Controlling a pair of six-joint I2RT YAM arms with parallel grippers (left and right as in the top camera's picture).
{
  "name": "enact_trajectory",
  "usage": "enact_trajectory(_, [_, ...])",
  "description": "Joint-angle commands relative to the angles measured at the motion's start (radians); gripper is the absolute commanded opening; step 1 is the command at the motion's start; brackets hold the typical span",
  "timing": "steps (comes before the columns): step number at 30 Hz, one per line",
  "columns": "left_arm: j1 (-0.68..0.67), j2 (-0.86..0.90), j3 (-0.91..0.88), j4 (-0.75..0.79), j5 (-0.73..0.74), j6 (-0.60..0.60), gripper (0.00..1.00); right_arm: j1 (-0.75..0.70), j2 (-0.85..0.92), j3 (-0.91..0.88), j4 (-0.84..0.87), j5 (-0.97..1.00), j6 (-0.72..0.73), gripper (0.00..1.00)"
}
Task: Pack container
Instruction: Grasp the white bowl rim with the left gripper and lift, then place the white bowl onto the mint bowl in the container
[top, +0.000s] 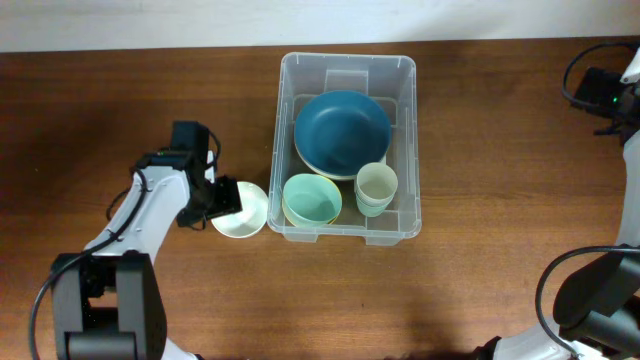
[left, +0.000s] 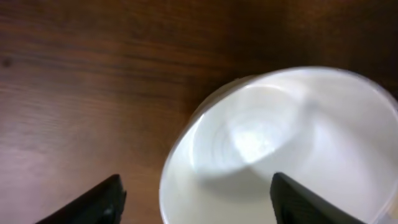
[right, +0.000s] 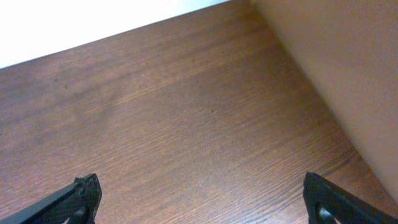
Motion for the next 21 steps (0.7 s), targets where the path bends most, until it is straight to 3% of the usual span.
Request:
enact_trajectory(1, [0.003, 0.000, -0.069, 0.048, 0.026, -0.031, 0.72, -0.005, 0.003, 0.005, 0.002, 0.013, 0.011, 0.99])
enact_trajectory(5, [0.014, 0.000, -0.105, 0.078, 0.025, -0.030, 0.48, -0.005, 0.003, 0.005, 0.002, 0.013, 0.011, 0.99])
enact_trajectory(8, [0.023, 0.000, -0.105, 0.097, 0.023, -0.029, 0.19, -0.005, 0.003, 0.005, 0.002, 0.013, 0.011, 0.99])
enact_trajectory(9, [0.035, -0.001, -0.104, 0.117, 0.020, -0.028, 0.02, -0.005, 0.003, 0.005, 0.002, 0.013, 0.011, 0.99])
enact_trajectory(12, [0.068, -0.003, -0.082, 0.134, 0.021, -0.028, 0.01, -0.005, 0.003, 0.005, 0.002, 0.013, 0.011, 0.99])
enact_trajectory(21, [0.089, -0.145, 0.228, -0.051, 0.032, 0.063, 0.01, -0.005, 0.003, 0.005, 0.002, 0.013, 0.011, 0.99])
